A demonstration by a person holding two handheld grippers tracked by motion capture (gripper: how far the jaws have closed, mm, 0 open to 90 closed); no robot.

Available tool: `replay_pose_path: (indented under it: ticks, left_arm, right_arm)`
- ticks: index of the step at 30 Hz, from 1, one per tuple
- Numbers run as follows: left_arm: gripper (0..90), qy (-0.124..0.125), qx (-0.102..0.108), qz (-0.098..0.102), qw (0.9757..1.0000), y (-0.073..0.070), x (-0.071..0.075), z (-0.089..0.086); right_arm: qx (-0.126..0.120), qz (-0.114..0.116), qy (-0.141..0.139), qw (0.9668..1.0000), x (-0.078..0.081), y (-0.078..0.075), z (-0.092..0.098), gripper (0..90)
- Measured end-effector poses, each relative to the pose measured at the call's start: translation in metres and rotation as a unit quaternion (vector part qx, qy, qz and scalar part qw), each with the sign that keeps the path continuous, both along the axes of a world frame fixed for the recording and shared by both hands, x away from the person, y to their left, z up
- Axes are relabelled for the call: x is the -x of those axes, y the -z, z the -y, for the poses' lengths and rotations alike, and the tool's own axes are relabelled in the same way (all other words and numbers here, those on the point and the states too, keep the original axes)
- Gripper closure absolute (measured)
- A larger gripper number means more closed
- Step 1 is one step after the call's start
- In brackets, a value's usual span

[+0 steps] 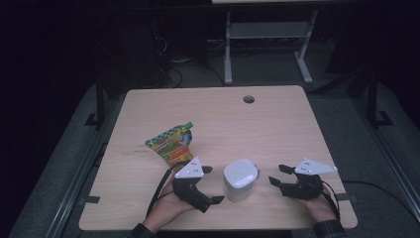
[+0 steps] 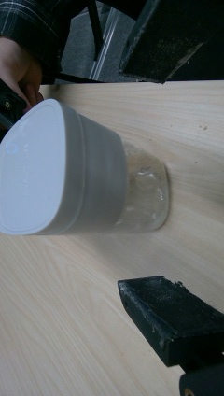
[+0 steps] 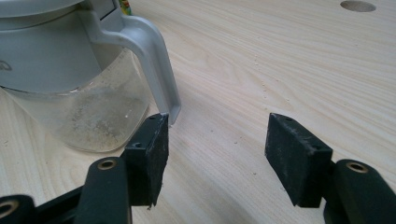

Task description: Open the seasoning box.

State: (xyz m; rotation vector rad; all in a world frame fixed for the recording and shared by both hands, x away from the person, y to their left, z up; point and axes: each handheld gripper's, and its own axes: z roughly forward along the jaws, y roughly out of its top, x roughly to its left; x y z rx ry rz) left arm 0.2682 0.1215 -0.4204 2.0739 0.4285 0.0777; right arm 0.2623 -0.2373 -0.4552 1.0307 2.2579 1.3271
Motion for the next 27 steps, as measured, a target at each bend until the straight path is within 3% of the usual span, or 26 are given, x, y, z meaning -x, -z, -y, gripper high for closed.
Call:
replay_pose_path:
  ticks: [9, 17, 19, 27]
  left_arm:
    - [0.1, 0.003, 0.002, 0.007, 1.0000, 0.001, -0.004, 0.011]
    - [0.2, 0.010, -0.009, 0.014, 0.9998, 0.005, -0.008, 0.026]
    - [6.2, 0.011, -0.003, 0.015, 0.9998, 0.005, -0.008, 0.027]
    - [13.4, 0.012, 0.002, 0.019, 0.9997, 0.006, -0.010, 0.030]
  right_arm:
    - [-0.002, 0.000, 0.002, 1.0000, 0.000, 0.000, 0.000, 38.6]
    - [-0.002, -0.002, 0.001, 1.0000, -0.001, 0.001, 0.000, 38.3]
    - [0.000, -0.002, 0.000, 1.0000, 0.000, 0.001, 0.000, 38.3]
    - [0.000, -0.003, 0.004, 1.0000, 0.000, 0.001, 0.001, 38.3]
